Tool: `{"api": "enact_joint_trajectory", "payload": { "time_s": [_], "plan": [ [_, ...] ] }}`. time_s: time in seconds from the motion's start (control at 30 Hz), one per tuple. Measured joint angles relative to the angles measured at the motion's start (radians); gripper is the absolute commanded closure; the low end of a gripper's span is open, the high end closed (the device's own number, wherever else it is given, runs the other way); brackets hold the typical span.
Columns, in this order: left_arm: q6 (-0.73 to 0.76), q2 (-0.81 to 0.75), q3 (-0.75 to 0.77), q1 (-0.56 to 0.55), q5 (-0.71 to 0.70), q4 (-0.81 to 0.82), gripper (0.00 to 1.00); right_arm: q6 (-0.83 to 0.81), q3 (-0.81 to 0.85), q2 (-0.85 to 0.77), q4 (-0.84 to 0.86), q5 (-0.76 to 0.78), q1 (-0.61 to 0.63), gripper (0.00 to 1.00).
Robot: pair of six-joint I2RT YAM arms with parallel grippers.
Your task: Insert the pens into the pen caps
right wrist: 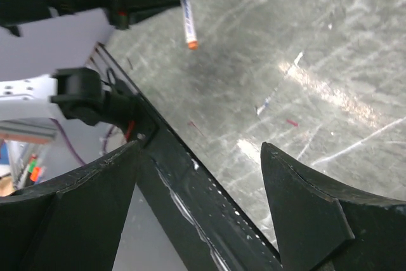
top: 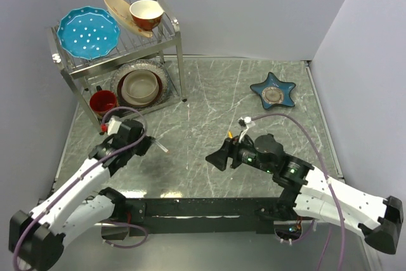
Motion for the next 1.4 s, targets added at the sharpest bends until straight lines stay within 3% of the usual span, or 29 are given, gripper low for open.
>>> {"api": "enact_joint_trajectory", "payload": {
  "time_s": [0.17,0.3,0.5,0.6,0.9,1.17,1.3,1.4],
  "plan": [
    [0.191,-0.109,-0.132,-0.037,0.150,0.253,0.99,-0.021,0.029,0.109,0.013,-0.039,0.000,0.17],
    [0.312,-0.146,-0.216,-0.038,0.358,0.480,0.99,-0.018,0.045,0.172,0.080,-0.087,0.000,0.18],
    [0.377,-0.138,-0.276,-0.045,0.626,0.768,0.99,0.002,0.055,0.296,0.178,-0.158,0.000,0.23],
    [0.383,-0.137,-0.277,-0.055,0.689,0.850,0.99,0.011,0.064,0.356,0.209,-0.177,0.000,0.28],
    [0.378,-0.167,-0.313,-0.068,0.739,0.974,0.99,0.069,0.067,0.408,0.352,-0.203,0.000,0.38],
    [0.355,-0.163,-0.345,-0.071,0.746,1.040,0.99,0.103,0.066,0.433,0.430,-0.217,0.000,0.54],
    [0.351,-0.163,-0.345,-0.072,0.743,1.046,0.99,0.124,0.057,0.434,0.467,-0.226,0.000,0.56],
    [0.348,-0.163,-0.345,-0.073,0.737,1.050,0.99,0.135,0.045,0.434,0.496,-0.239,0.000,0.65]
  ]
}}
